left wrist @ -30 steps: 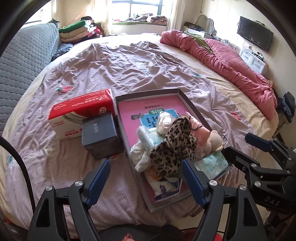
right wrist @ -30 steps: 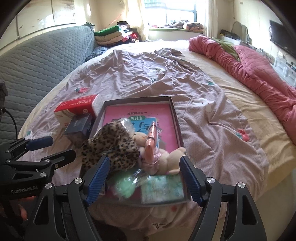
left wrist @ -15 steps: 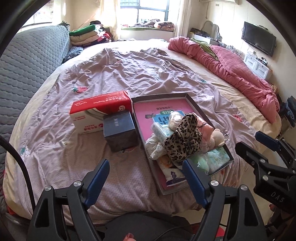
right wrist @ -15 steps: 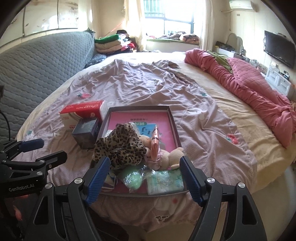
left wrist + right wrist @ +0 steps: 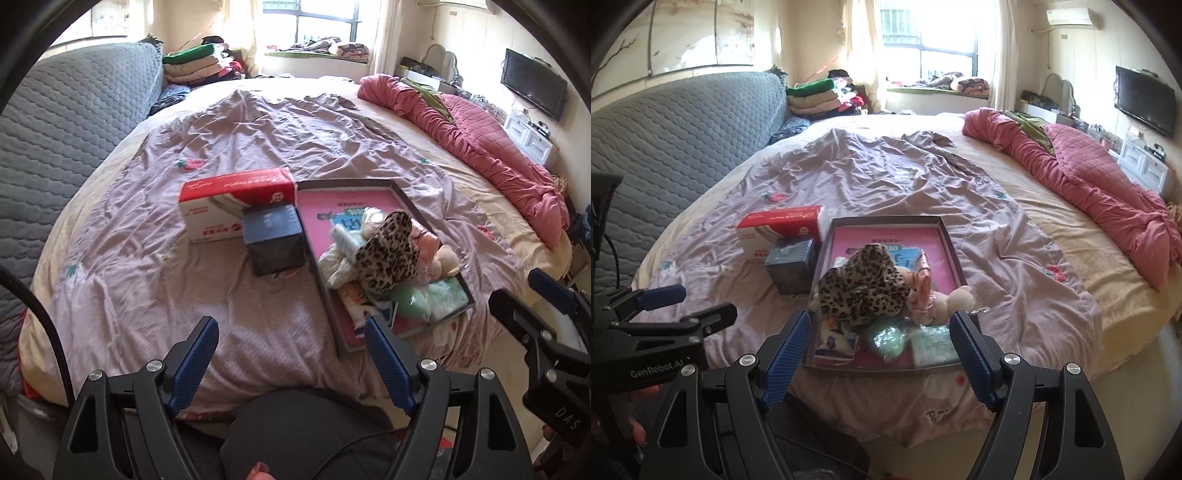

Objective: Organize soft objects

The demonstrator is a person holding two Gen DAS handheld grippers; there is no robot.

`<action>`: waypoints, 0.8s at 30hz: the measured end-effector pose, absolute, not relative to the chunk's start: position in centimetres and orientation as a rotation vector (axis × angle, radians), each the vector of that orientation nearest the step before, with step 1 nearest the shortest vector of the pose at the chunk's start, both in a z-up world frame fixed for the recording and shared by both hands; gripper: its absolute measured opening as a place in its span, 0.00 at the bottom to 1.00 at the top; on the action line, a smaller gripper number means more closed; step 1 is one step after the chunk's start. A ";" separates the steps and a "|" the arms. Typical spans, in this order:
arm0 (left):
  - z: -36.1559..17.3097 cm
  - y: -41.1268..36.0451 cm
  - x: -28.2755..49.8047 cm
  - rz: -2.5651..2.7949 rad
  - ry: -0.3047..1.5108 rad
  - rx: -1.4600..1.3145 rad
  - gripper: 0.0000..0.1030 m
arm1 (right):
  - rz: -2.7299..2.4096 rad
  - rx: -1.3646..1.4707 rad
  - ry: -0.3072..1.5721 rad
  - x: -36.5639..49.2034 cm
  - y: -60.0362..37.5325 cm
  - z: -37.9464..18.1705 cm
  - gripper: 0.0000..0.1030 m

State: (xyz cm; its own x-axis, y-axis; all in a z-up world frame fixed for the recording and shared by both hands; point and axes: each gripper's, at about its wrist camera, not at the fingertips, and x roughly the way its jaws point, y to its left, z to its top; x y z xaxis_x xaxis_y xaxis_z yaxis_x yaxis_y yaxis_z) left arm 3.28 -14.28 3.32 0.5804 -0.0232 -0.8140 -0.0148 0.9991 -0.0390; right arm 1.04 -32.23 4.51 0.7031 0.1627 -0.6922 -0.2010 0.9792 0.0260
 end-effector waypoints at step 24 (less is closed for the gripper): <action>2.8 -14.0 0.6 0.014 0.976 -0.049 0.78 | 0.198 -0.025 0.817 -1.0 -31.1 3.3 0.77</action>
